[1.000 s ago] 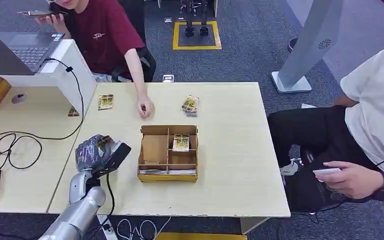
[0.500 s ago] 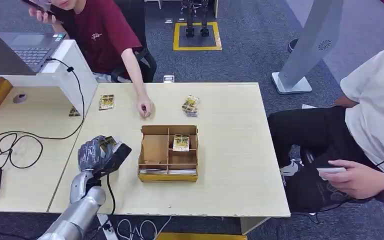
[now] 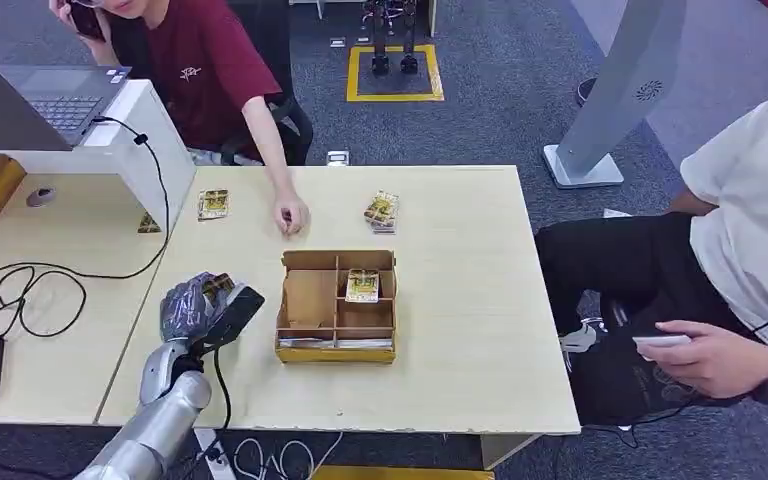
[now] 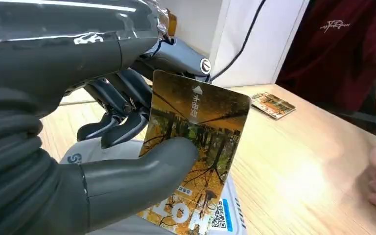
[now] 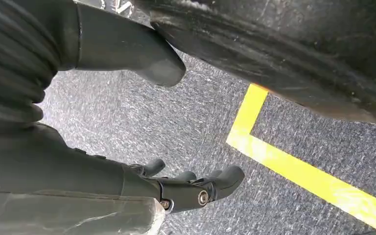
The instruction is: Pass the card to the sensor for recognition and then transmit it.
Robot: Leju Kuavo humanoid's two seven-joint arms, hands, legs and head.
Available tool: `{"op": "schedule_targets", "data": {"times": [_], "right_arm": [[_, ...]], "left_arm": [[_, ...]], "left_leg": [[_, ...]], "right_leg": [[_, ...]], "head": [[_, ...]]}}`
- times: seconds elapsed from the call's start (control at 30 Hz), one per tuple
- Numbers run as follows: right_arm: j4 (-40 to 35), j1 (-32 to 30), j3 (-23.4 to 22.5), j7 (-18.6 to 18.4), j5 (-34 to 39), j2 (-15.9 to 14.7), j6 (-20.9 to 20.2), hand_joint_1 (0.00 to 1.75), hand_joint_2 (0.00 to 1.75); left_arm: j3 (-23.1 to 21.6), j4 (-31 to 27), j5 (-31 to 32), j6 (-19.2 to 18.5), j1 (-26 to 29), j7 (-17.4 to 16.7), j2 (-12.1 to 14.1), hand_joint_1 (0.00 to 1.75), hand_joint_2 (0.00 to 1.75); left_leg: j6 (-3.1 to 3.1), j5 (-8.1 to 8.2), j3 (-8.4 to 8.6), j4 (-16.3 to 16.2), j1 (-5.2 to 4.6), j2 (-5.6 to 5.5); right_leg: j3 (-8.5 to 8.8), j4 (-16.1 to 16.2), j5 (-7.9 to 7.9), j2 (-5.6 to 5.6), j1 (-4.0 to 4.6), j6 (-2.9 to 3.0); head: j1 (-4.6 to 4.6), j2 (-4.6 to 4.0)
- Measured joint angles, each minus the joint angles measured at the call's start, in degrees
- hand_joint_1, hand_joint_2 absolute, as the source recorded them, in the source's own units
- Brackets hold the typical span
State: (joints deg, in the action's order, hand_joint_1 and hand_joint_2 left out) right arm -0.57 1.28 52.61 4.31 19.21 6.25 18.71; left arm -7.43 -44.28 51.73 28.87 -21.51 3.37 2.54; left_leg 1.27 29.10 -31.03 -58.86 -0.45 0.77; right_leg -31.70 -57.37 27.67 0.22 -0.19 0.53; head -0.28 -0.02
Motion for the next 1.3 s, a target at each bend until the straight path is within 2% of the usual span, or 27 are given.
{"op": "schedule_targets", "data": {"times": [0.27,0.53,0.67,1.17,1.23,1.3], "right_arm": [[0.0,0.0,0.9,0.1,0.3,0.0,0.0,0.0,1.75],[0.0,0.0,1.4,0.1,1.0,0.0,-0.1,0.0,1.75],[0.0,0.0,1.9,0.1,1.0,0.0,-0.2,0.0,1.75],[-0.2,0.0,2.7,0.1,1.3,0.0,-0.1,0.0,1.75],[-0.2,0.0,2.8,0.1,1.4,0.0,0.1,0.0,1.75],[-0.3,0.0,2.8,0.1,1.5,0.0,0.4,0.0,1.75]], "left_arm": [[0.0,0.0,3.0,1.7,0.0,-2.0,0.0,1.75,1.75],[-0.1,2.6,12.5,6.2,-0.5,-8.0,0.0,1.75,1.75],[-0.1,4.8,14.6,6.6,-1.0,-9.8,0.0,1.75,1.75],[-0.2,9.5,15.1,6.6,-2.2,-9.9,0.0,1.75,1.75],[-0.2,9.7,14.8,6.8,-2.3,-9.1,-0.1,1.75,1.75],[-0.2,10.0,13.3,6.8,-2.3,-6.8,-0.2,1.75,1.75]], "left_leg": [[0.0,0.0,0.0,0.0,0.0,0.0],[0.0,0.0,0.01,0.0,0.0,0.0],[-0.01,0.0,0.02,0.0,0.0,0.01],[-0.02,-0.01,0.17,0.0,0.0,0.0],[-0.03,-0.02,0.18,0.0,0.0,0.0],[-0.04,-0.03,0.18,0.0,0.0,0.0]], "right_leg": [[0.0,0.0,0.0,0.0,0.0,0.0],[0.0,0.0,0.0,0.01,0.0,0.01],[0.0,0.0,-0.01,0.01,0.0,0.02],[0.16,0.0,-0.02,0.0,0.0,0.03],[0.17,0.0,-0.02,-0.01,0.0,0.04],[0.17,0.0,-0.02,-0.02,0.0,0.04]], "head": [[0.0,0.0],[0.0,0.0],[0.0,0.0],[0.0,0.0],[0.0,0.0],[0.0,0.0]]}}
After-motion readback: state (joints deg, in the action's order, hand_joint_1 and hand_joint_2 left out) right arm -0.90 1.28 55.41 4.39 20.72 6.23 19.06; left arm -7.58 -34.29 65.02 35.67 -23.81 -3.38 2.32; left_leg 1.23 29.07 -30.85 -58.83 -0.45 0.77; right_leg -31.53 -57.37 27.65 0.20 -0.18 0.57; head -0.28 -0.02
